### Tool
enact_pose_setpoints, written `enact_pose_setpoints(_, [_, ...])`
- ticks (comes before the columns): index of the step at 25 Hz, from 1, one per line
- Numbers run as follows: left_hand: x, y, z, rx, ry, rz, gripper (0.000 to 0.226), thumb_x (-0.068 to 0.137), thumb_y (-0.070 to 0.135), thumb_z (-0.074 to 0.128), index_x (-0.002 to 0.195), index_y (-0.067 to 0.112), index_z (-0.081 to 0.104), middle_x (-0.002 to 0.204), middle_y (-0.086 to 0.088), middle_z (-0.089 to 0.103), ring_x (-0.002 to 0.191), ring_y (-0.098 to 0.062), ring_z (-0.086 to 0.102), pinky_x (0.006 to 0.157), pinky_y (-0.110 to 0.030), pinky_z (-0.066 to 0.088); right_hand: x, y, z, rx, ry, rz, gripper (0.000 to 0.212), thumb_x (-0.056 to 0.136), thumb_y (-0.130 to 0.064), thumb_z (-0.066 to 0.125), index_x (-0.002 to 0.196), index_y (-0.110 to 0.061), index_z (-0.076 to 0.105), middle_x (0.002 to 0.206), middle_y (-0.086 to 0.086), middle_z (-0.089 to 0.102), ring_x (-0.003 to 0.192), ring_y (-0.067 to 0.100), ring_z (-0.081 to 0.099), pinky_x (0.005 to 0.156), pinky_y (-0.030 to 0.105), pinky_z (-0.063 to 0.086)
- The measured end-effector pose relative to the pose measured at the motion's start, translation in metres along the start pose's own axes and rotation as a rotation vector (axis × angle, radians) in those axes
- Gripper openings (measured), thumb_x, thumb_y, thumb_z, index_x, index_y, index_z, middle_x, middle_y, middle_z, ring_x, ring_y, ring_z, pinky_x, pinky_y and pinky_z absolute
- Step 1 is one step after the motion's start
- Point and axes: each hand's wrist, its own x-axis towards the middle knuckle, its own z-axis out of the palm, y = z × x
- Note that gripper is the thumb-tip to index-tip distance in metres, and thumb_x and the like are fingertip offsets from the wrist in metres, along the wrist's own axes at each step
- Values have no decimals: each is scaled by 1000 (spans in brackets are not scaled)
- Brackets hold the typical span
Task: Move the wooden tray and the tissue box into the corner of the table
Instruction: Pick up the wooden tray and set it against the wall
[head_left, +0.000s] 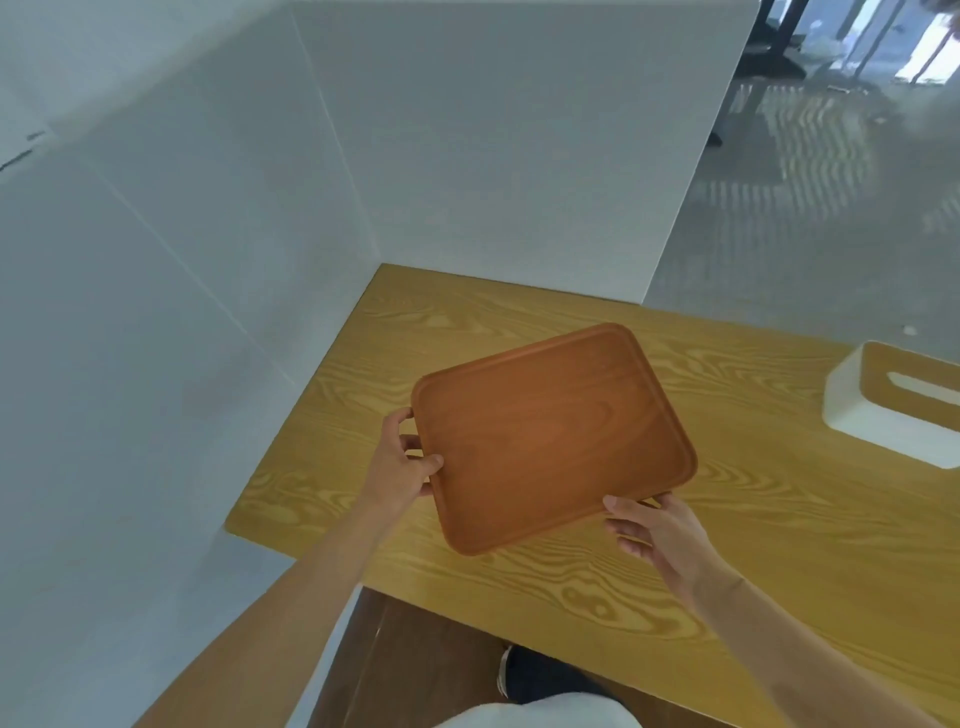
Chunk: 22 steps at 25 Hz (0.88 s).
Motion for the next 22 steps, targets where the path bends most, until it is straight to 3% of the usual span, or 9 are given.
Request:
enact_pose_setpoints(9, [115, 43, 49, 214, -89, -46, 72, 89, -5, 67, 146, 27, 35, 118, -9, 57, 97, -23, 67, 71, -43, 62, 68, -19, -8, 165, 153, 69, 33, 77, -12, 83, 104, -8, 65, 88, 7, 76, 74, 23, 70, 61, 36, 49])
enact_pose_setpoints(13, [150, 49, 73, 263, -135, -63, 72, 88, -6, 66, 145, 27, 36, 114, -7, 57, 92, -19, 66, 58, -30, 58, 87, -24, -15, 226, 212, 106, 27, 80, -10, 80, 102, -9, 65, 87, 5, 75, 70, 23, 68, 57, 35, 45])
enact_pose_setpoints(19, [204, 55, 91, 364, -212, -83, 72, 89, -6, 65, 146, 28, 36, 118, -6, 57, 94, -18, 66, 58, -28, 58, 109, -18, -6, 285, 291, 160, 20, 83, -13, 79, 99, -9, 68, 92, 7, 79, 74, 23, 69, 60, 34, 48])
enact_pose_setpoints(22, [231, 54, 93, 427, -237, -76, 73, 89, -5, 65, 147, 27, 35, 121, -7, 56, 100, -23, 65, 74, -40, 60, 125, -18, 7, 318, 341, 178, 18, 83, -11, 78, 98, -9, 68, 90, 5, 78, 70, 20, 70, 61, 33, 48])
